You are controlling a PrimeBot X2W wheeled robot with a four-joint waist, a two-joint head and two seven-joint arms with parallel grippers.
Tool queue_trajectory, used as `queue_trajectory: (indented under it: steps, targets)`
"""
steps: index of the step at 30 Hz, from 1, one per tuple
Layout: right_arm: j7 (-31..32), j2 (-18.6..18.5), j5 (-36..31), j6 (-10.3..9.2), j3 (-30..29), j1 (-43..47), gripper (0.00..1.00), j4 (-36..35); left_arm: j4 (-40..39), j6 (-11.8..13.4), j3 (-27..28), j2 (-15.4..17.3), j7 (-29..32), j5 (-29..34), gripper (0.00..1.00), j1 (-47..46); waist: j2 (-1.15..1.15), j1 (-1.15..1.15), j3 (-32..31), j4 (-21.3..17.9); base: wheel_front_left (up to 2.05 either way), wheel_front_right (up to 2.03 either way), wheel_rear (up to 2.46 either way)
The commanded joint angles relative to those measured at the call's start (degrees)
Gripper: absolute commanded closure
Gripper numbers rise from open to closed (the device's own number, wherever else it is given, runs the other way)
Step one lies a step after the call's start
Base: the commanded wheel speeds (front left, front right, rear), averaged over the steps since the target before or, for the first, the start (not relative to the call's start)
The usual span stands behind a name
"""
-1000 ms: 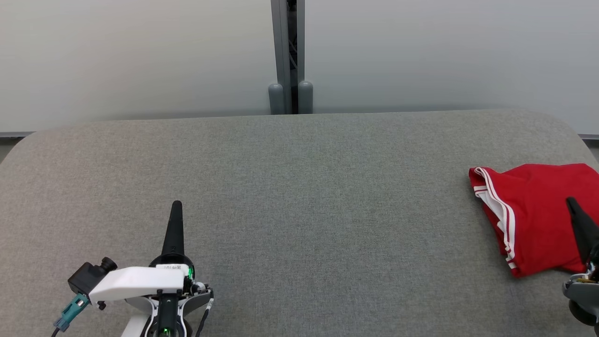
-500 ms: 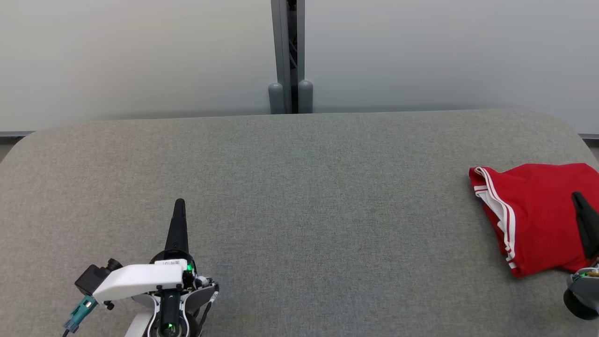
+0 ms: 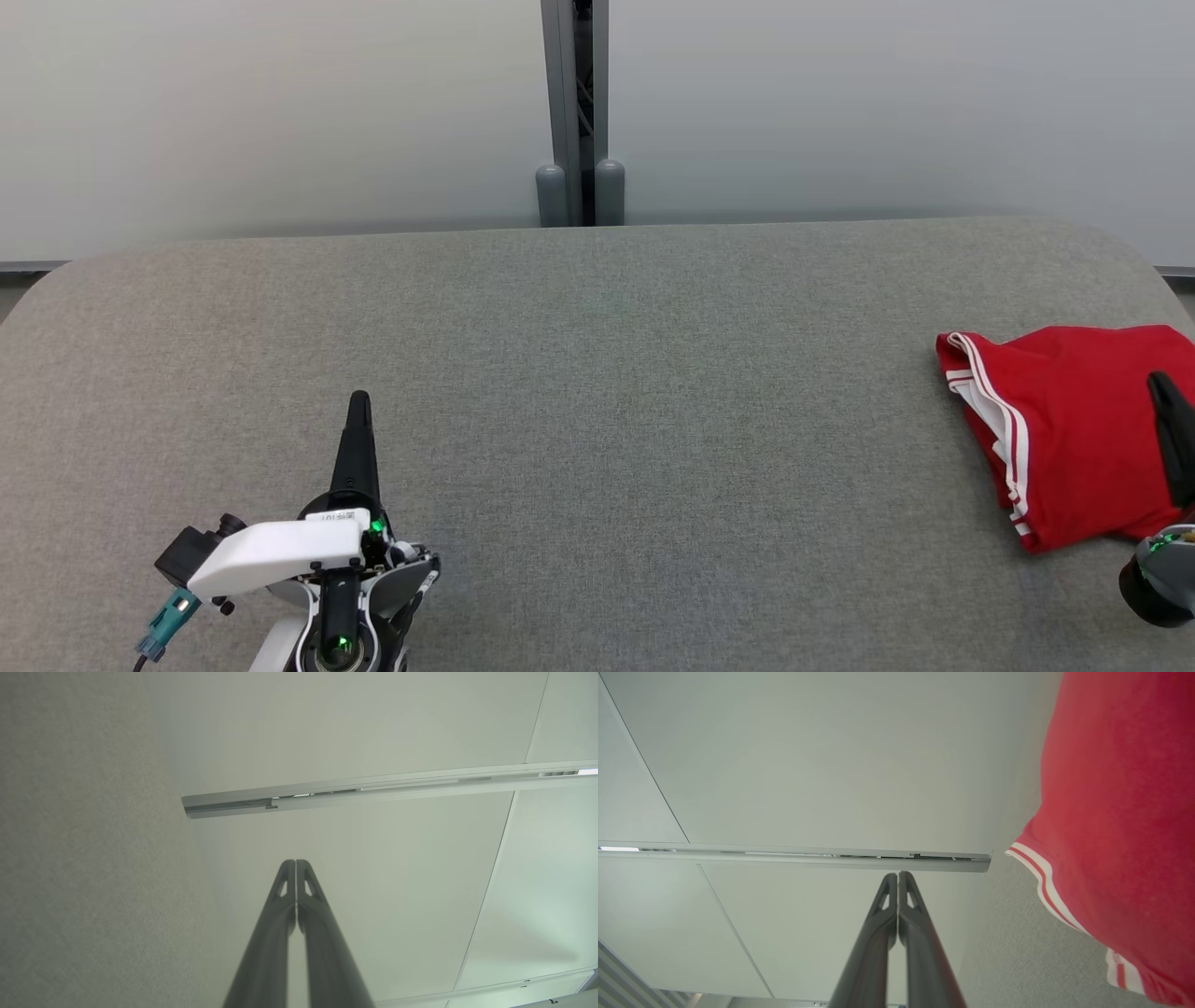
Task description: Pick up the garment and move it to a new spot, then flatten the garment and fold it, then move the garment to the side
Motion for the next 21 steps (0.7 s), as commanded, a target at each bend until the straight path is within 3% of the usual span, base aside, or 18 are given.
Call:
queue_trajectory:
  steps: [1, 21]
  targets:
    - [0.19, -0.47, 0.23, 0.14, -0.2, -0.07, 1.0, 0.32, -0.04, -0.17, 0.04, 0.14, -0.04, -0.09, 1.0, -0.76, 0.0, 0.0, 0.0, 0.0, 0.0, 0.0, 0.0]
    - [-0.06, -0.6, 0.43, 0.14, 0.09, 0.03, 1.0, 0.32, -0.05, -0.17, 0.03, 0.14, -0.06, -0.1, 1.0, -0.76, 0.0, 0.0, 0.0, 0.0, 0.0, 0.0, 0.0]
